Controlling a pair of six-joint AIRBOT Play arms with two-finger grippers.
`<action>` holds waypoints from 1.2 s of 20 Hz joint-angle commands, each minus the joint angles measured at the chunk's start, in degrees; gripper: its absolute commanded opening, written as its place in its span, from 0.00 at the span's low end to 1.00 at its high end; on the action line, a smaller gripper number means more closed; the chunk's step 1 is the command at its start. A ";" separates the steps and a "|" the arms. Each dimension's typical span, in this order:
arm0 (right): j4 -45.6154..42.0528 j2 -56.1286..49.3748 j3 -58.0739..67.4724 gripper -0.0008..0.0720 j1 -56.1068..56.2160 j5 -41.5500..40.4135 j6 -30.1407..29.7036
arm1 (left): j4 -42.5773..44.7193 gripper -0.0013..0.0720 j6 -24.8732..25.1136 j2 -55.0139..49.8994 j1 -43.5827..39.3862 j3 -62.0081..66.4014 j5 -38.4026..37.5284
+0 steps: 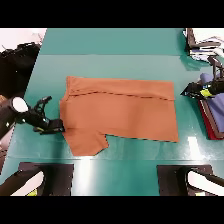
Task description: Fold the shirts.
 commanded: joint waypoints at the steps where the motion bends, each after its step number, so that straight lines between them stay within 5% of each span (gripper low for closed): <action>1: 0.85 0.68 -0.15 0.57 0.76 0.31 0.00 | -8.24 0.75 1.03 2.78 -0.04 -6.97 4.76; 7: 1.40 0.70 -0.15 0.57 0.79 2.08 -0.02 | -13.68 0.75 1.27 2.78 -0.04 -9.35 8.52; 8: 1.20 0.70 -0.15 0.57 0.76 2.99 -0.02 | -14.64 0.55 1.44 2.78 -0.04 -9.33 8.48; 9: 0.72 0.70 -0.15 0.57 0.74 4.52 -0.02 | -16.15 0.19 3.21 2.78 -0.04 -9.33 8.46; 10: 0.13 0.70 -0.33 0.57 0.33 6.21 -0.02 | -18.12 0.06 5.27 2.78 -0.04 -9.33 8.39; 17: -0.63 5.90 -19.98 0.58 -13.33 11.47 -0.85 | -20.15 0.05 7.28 2.78 -0.04 -1.55 3.87; 19: -0.46 7.93 -26.84 0.70 -17.70 10.54 -0.87 | -20.17 0.05 7.26 2.78 -0.04 0.20 4.83; 24: 7.34 8.57 -36.00 0.60 -19.19 6.73 -2.43 | -20.06 0.05 7.26 2.78 -0.04 0.66 5.92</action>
